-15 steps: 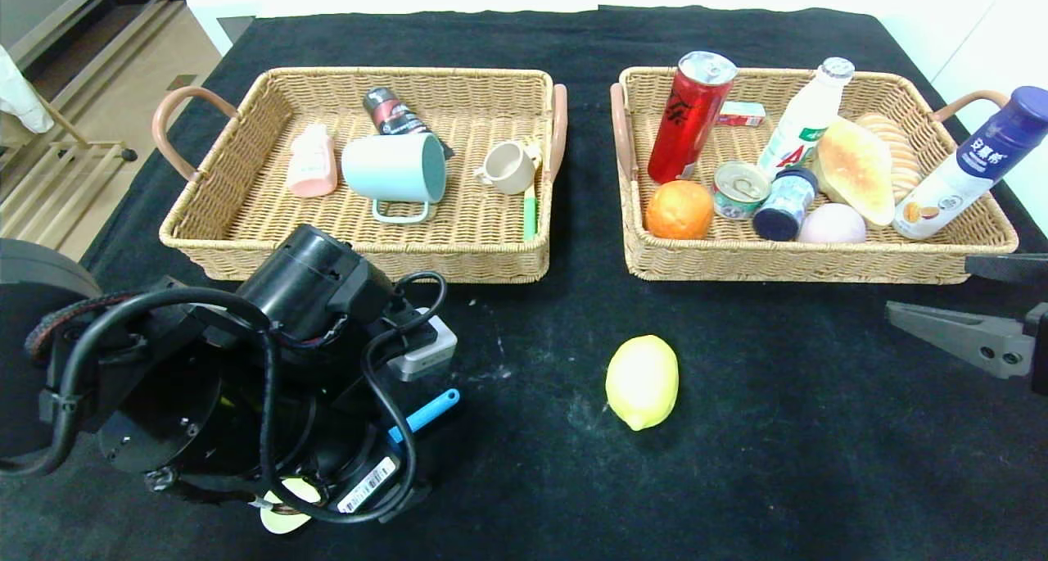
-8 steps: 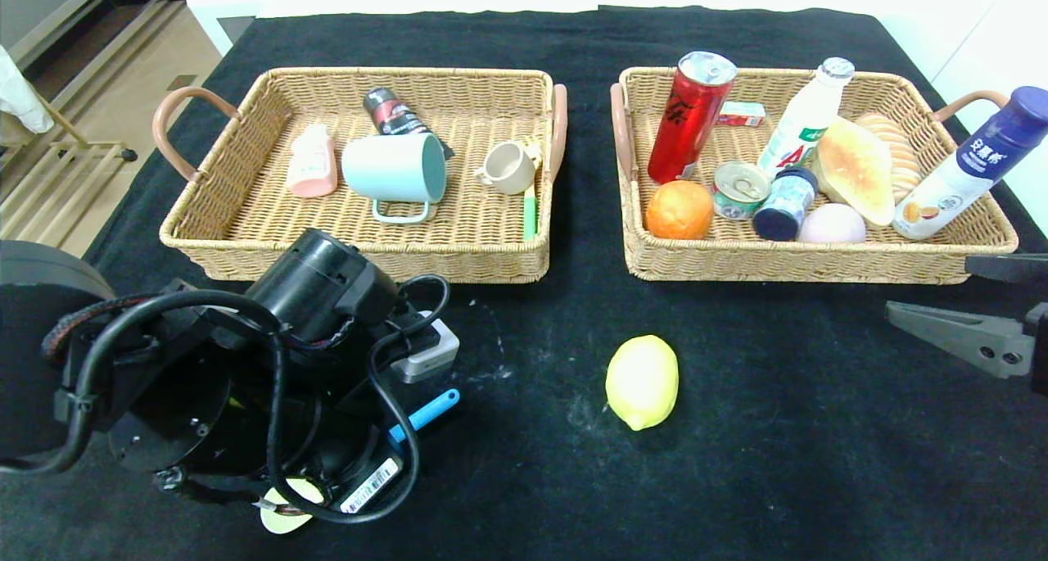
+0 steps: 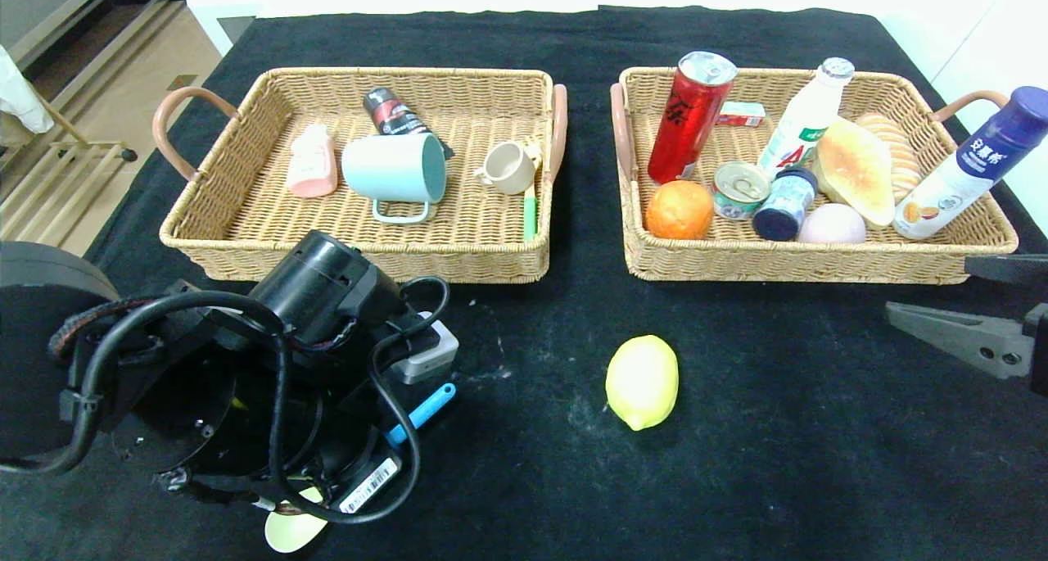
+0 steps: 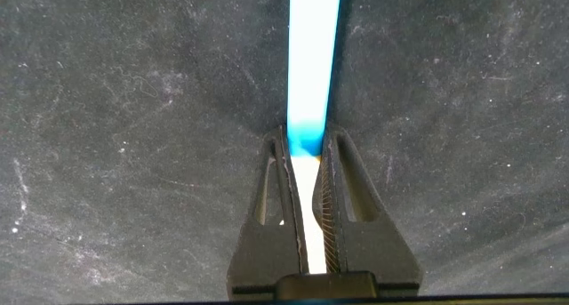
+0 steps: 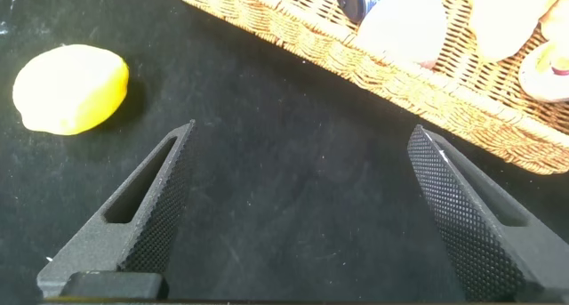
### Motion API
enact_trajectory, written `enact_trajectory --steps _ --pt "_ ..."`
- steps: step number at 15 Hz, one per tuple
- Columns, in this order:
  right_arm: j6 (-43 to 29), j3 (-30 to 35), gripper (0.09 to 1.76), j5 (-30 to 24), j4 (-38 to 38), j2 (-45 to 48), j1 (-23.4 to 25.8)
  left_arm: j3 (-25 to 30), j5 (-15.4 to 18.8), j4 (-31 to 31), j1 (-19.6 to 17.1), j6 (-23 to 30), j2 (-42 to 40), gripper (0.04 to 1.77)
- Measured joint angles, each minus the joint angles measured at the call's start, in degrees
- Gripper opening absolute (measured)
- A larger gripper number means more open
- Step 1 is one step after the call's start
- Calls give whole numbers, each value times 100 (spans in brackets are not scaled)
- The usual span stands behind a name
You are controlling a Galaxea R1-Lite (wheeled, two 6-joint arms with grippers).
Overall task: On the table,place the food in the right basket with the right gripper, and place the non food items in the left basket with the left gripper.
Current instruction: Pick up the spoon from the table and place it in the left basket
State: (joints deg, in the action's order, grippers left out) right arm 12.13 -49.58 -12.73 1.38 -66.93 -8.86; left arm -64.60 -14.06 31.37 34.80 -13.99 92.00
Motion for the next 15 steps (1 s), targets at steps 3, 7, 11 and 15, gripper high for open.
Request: enact_trajectory --steps 3,7,11,15 --pt "2 7 171 -2 0 0 0 0 0 7 0 -6 -17 22" --pt "2 9 171 -2 0 0 0 0 9 16 6 -15 -61 22" --pt "2 9 171 0 0 1 0 0 9 22 9 -11 -85 22" --pt "-1 5 171 0 -1 4 0 -50 9 16 9 -6 -140 22"
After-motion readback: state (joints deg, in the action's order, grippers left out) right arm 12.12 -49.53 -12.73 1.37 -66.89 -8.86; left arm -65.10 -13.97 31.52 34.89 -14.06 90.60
